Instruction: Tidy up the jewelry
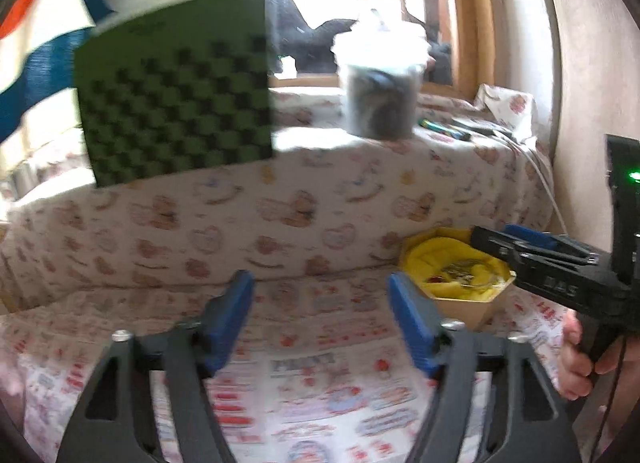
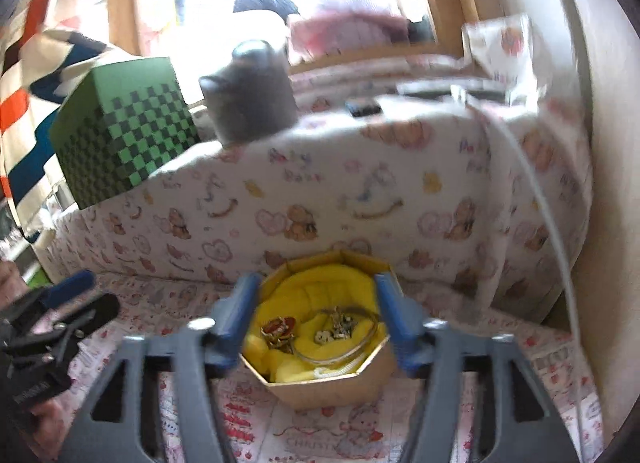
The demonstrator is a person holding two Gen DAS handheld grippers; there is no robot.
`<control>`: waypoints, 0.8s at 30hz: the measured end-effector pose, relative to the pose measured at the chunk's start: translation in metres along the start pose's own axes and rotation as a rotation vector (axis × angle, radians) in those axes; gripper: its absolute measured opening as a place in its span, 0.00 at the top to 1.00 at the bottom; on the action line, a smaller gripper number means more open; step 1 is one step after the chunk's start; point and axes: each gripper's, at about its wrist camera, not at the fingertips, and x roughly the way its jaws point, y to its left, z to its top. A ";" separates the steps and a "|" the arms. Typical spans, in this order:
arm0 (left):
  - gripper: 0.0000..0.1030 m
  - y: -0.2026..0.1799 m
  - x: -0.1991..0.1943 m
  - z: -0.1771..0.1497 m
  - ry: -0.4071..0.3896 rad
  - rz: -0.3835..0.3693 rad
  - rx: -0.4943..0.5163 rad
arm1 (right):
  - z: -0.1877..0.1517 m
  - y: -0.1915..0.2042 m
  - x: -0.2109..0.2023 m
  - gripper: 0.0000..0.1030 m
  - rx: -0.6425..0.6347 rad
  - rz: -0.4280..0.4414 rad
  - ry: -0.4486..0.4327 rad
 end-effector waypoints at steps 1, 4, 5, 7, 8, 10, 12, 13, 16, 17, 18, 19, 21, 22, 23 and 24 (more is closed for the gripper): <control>0.17 0.007 -0.004 -0.002 -0.016 0.011 -0.011 | -0.001 0.005 -0.004 0.22 -0.014 -0.011 -0.026; 0.10 0.027 -0.015 -0.007 -0.051 0.037 -0.056 | -0.003 0.016 -0.014 0.05 -0.040 -0.028 -0.085; 0.08 0.033 -0.016 -0.009 -0.062 0.051 -0.068 | -0.004 0.020 -0.017 0.04 -0.048 -0.024 -0.097; 0.08 0.041 -0.016 -0.012 -0.081 0.071 -0.068 | -0.006 0.028 -0.021 0.01 -0.066 -0.026 -0.109; 0.08 0.043 -0.016 -0.014 -0.088 0.078 -0.064 | -0.006 0.032 -0.021 0.00 -0.075 -0.040 -0.113; 0.08 0.047 -0.015 -0.018 -0.102 0.082 -0.070 | -0.009 0.039 -0.021 0.00 -0.107 -0.081 -0.128; 0.07 0.048 -0.015 -0.020 -0.102 0.083 -0.077 | -0.010 0.041 -0.023 0.00 -0.116 -0.099 -0.140; 0.06 0.049 -0.017 -0.021 -0.107 0.088 -0.078 | -0.010 0.041 -0.024 0.00 -0.113 -0.115 -0.150; 0.00 0.048 -0.024 -0.023 -0.146 0.116 -0.080 | -0.011 0.041 -0.030 0.00 -0.114 -0.162 -0.174; 0.00 0.047 -0.026 -0.023 -0.154 0.120 -0.072 | -0.012 0.042 -0.032 0.00 -0.119 -0.175 -0.187; 0.00 0.045 -0.027 -0.023 -0.164 0.122 -0.062 | -0.013 0.044 -0.034 0.00 -0.127 -0.187 -0.200; 0.00 0.043 -0.029 -0.023 -0.171 0.121 -0.055 | -0.013 0.046 -0.035 0.00 -0.134 -0.198 -0.206; 0.00 0.043 -0.028 -0.022 -0.167 0.115 -0.055 | -0.012 0.043 -0.034 0.00 -0.121 -0.210 -0.203; 0.00 0.045 -0.028 -0.022 -0.164 0.118 -0.062 | -0.012 0.040 -0.034 0.00 -0.106 -0.215 -0.201; 0.00 0.046 -0.028 -0.022 -0.165 0.124 -0.070 | -0.012 0.039 -0.035 0.00 -0.101 -0.212 -0.202; 0.00 0.047 -0.028 -0.022 -0.168 0.131 -0.076 | -0.012 0.039 -0.035 0.00 -0.102 -0.209 -0.203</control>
